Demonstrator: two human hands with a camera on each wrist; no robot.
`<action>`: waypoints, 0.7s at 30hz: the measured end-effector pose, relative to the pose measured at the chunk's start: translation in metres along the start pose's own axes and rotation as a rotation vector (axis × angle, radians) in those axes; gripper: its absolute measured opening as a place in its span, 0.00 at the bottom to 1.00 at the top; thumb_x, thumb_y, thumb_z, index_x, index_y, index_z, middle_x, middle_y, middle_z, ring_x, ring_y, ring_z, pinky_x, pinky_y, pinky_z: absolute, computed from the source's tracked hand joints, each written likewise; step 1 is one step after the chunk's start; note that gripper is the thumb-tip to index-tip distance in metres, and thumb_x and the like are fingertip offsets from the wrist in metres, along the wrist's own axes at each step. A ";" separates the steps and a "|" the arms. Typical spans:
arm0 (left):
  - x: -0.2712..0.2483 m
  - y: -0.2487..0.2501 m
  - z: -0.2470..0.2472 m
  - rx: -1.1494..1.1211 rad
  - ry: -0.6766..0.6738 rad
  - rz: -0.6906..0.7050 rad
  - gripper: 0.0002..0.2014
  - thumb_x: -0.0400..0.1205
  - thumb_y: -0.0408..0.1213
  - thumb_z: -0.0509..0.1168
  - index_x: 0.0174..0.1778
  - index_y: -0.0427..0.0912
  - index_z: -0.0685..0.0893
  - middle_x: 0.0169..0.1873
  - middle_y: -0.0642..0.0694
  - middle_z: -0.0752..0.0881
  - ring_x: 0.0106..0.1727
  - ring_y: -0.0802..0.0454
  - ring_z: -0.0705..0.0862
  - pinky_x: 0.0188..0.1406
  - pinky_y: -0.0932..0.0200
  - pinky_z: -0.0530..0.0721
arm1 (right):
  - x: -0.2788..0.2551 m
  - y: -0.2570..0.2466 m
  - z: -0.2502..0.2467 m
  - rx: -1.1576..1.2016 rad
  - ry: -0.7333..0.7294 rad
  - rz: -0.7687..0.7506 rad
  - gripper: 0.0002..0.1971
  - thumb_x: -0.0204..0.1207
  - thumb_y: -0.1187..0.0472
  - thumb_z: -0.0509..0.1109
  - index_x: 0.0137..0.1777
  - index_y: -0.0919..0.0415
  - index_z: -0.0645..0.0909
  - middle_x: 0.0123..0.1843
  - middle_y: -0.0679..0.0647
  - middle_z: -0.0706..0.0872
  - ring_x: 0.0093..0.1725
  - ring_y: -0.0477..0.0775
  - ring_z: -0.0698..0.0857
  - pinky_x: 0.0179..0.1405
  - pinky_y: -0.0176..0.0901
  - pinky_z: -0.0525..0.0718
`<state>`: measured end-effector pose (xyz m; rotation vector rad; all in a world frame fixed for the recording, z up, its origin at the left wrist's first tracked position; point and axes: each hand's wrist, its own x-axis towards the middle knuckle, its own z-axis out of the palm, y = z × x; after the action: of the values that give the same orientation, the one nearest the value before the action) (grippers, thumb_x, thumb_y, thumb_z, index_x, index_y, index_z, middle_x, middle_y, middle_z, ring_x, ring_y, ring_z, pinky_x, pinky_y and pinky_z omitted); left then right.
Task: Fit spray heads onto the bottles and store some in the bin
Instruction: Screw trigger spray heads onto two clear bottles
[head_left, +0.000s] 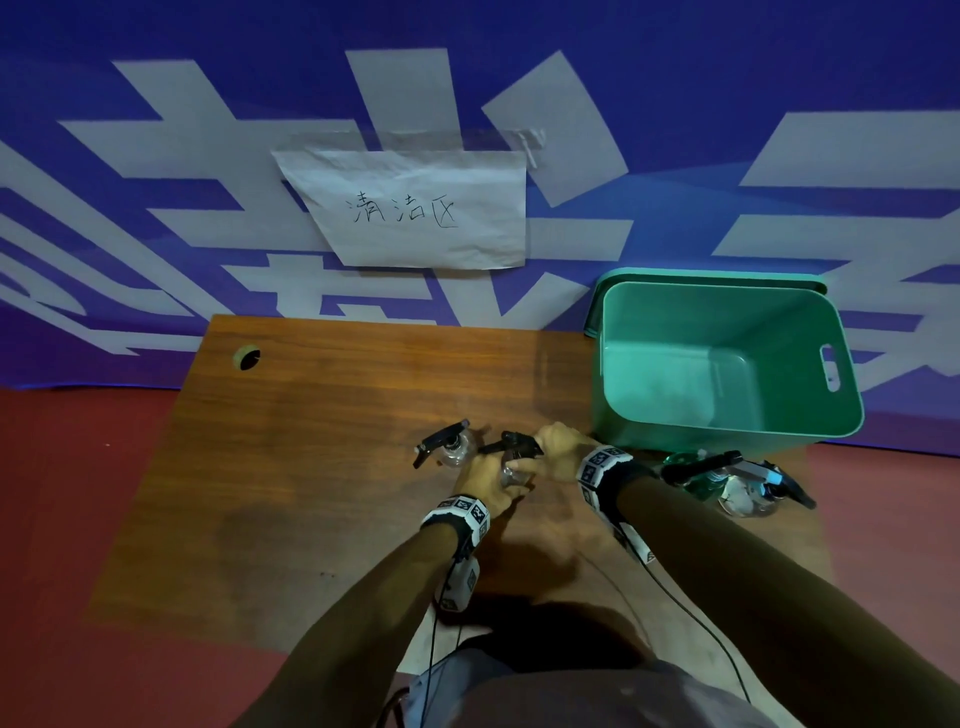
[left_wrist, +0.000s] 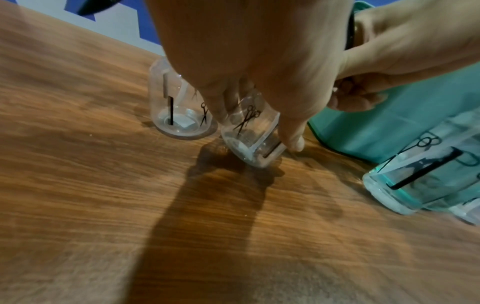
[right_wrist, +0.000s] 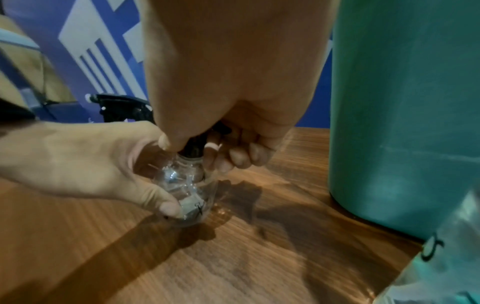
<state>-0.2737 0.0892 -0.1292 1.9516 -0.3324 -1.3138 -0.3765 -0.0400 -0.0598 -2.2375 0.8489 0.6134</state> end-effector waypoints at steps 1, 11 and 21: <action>0.000 0.000 0.002 0.058 0.048 0.043 0.22 0.79 0.35 0.69 0.70 0.34 0.83 0.42 0.39 0.84 0.35 0.44 0.82 0.35 0.52 0.76 | -0.001 -0.002 -0.001 -0.031 -0.013 -0.005 0.31 0.62 0.22 0.66 0.35 0.53 0.82 0.31 0.48 0.87 0.32 0.51 0.88 0.37 0.53 0.91; -0.013 -0.006 -0.023 0.741 0.030 0.146 0.25 0.75 0.45 0.78 0.66 0.42 0.84 0.61 0.39 0.87 0.62 0.41 0.85 0.63 0.50 0.82 | -0.022 -0.037 -0.003 -0.218 0.088 0.011 0.25 0.73 0.30 0.67 0.44 0.54 0.80 0.37 0.49 0.83 0.39 0.55 0.84 0.35 0.42 0.79; -0.061 -0.003 -0.037 0.952 0.042 0.150 0.18 0.80 0.39 0.70 0.66 0.45 0.80 0.55 0.45 0.88 0.55 0.43 0.88 0.54 0.49 0.89 | -0.034 -0.029 0.003 -0.123 0.209 0.001 0.22 0.83 0.40 0.63 0.52 0.60 0.85 0.48 0.59 0.89 0.50 0.65 0.89 0.45 0.49 0.83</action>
<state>-0.2685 0.1423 -0.0822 2.6246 -1.2308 -1.0937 -0.3796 -0.0078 -0.0292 -2.4444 0.9369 0.4470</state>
